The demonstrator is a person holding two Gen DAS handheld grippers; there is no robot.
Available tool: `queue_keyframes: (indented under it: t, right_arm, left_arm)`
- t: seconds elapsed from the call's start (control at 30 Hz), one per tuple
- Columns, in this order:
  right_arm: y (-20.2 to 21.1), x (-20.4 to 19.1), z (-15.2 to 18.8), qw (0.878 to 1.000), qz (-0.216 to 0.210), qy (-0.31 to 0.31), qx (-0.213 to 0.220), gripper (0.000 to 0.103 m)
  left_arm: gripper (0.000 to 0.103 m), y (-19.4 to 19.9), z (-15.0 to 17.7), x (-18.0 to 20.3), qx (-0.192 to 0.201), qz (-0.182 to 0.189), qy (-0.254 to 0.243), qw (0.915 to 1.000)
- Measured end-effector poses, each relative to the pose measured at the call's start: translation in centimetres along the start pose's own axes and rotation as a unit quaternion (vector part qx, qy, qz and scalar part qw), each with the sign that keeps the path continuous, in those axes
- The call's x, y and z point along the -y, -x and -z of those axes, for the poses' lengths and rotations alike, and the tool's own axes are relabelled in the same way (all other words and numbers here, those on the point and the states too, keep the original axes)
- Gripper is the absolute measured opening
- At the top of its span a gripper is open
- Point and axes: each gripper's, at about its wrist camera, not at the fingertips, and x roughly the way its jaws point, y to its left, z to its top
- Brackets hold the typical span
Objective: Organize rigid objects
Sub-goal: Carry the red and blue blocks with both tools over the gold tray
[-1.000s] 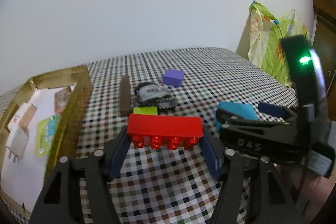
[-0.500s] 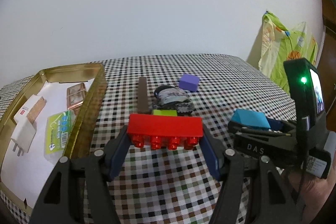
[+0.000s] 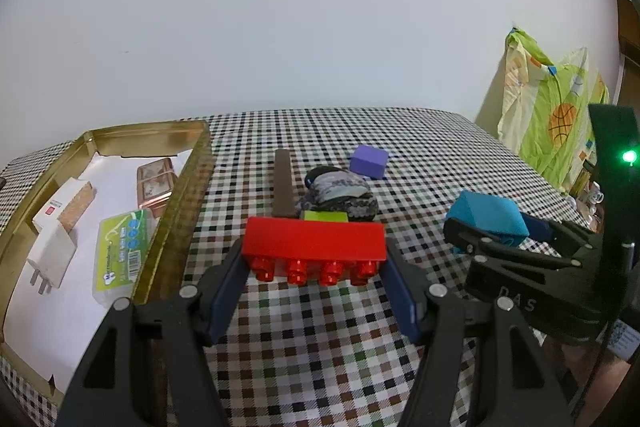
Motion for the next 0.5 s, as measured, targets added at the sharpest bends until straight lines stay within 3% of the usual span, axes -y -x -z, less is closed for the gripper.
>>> queue_keyframes:
  t: [0.5]
  right_arm:
    - [1.9, -1.1, 0.4, 0.999, 0.004, 0.007, 0.052, 0.074]
  left_arm:
    - [0.064, 0.7, 0.2, 0.0, 0.011, -0.004, -0.002, 0.9999]
